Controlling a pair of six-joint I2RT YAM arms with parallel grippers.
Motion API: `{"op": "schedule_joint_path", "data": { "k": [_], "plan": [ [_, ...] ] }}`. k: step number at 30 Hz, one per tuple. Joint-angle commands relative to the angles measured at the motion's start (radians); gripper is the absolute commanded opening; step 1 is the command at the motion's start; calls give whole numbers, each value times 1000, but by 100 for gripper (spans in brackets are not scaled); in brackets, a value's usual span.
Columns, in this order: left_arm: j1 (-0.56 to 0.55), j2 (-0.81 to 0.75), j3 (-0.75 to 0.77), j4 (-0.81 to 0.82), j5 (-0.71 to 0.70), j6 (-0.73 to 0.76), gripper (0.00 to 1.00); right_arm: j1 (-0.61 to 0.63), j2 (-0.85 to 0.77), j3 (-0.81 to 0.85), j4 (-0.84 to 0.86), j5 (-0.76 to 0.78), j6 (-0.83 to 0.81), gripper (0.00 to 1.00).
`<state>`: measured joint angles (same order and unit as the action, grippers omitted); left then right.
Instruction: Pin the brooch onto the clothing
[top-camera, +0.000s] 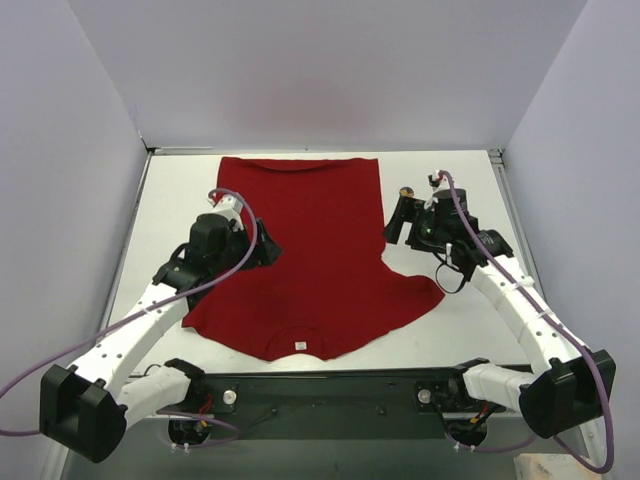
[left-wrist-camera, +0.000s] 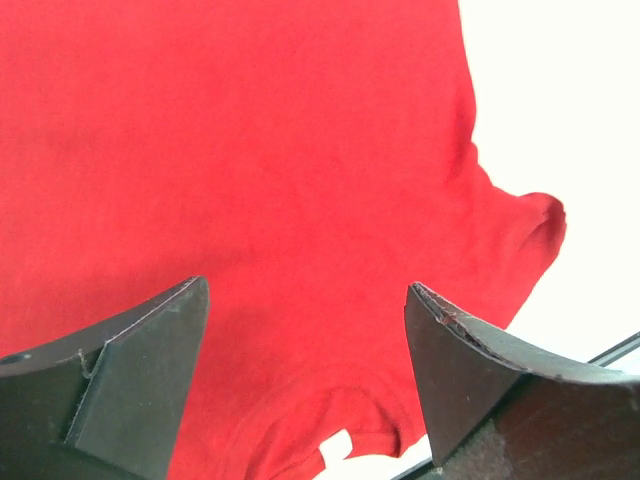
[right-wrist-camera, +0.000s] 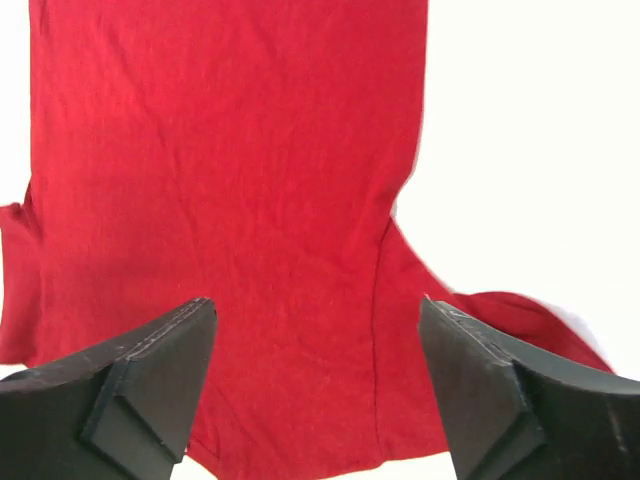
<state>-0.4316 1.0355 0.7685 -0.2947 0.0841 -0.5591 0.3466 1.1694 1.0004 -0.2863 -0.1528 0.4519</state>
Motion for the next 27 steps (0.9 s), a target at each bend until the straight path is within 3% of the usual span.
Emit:
{"op": "schedule_joint_path", "data": {
  "k": [1, 9, 11, 18, 27],
  "plan": [
    [-2, 75, 138, 85, 55, 45, 89, -50, -13, -6, 30, -57, 1, 88],
    [-2, 215, 278, 78, 100, 51, 92, -89, 1, -6, 61, -79, -4, 100],
    [-2, 231, 294, 69, 77, 53, 97, -101, 18, -3, 62, -79, -4, 100],
    [-2, 311, 385, 68, 69, 64, 97, -130, 102, 23, 71, -50, -7, 100],
    [-2, 543, 584, 71, 111, 50, 96, -196, 308, 138, 84, 4, 17, 99]
  ]
}}
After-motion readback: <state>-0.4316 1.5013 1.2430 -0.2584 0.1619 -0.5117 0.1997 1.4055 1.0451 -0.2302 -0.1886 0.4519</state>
